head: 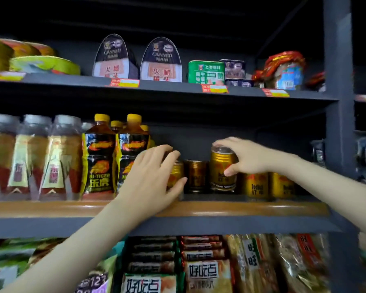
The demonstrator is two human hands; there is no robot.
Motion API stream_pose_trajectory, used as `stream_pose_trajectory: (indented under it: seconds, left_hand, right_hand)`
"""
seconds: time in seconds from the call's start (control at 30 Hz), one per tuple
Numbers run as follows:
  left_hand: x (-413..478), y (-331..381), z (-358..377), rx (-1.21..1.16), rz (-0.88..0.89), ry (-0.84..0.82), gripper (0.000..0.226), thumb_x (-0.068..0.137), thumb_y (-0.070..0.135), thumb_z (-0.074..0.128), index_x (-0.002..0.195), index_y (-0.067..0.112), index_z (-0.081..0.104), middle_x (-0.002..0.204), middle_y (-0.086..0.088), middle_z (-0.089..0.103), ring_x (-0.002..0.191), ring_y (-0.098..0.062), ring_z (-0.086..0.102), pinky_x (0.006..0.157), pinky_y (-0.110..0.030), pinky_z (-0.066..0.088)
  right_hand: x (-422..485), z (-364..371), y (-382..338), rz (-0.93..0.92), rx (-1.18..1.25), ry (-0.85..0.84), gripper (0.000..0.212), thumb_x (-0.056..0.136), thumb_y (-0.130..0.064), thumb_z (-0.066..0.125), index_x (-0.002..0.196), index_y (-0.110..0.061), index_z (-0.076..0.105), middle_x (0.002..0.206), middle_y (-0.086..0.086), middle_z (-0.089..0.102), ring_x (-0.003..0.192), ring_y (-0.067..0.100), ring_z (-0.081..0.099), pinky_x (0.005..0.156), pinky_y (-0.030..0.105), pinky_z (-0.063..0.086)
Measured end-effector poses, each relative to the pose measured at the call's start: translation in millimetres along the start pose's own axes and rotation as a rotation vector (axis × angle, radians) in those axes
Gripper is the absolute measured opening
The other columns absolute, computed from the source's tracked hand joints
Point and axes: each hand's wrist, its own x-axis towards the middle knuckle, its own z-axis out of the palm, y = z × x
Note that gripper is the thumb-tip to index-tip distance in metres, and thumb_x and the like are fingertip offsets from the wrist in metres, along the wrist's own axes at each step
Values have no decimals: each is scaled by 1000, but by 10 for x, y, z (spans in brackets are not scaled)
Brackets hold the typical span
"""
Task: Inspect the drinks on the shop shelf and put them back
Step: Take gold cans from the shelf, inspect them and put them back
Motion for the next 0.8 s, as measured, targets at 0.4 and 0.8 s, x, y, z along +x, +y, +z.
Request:
stream_pose_trajectory:
  seconds: [0.4, 0.8]
  left_hand:
    - [-102, -58, 311, 25, 42, 75, 62, 91, 54, 40, 121, 5, 63, 114, -12, 63, 112, -30, 58, 103, -37, 32]
    - [-131, -39, 364, 39, 25, 119, 62, 89, 53, 40, 123, 6, 62, 114, -10, 63, 108, -30, 61, 92, -40, 50]
  right_hand:
    - [632, 522, 159, 220, -523, -326, 77, 95, -21, 56, 154, -15, 8, 153, 13, 33, 143, 25, 27, 120, 46, -1]
    - [806, 983, 187, 360, -446, -205, 104, 90, -23, 65, 149, -7, -20, 156, 28, -13, 146, 42, -4, 117, 46, 21]
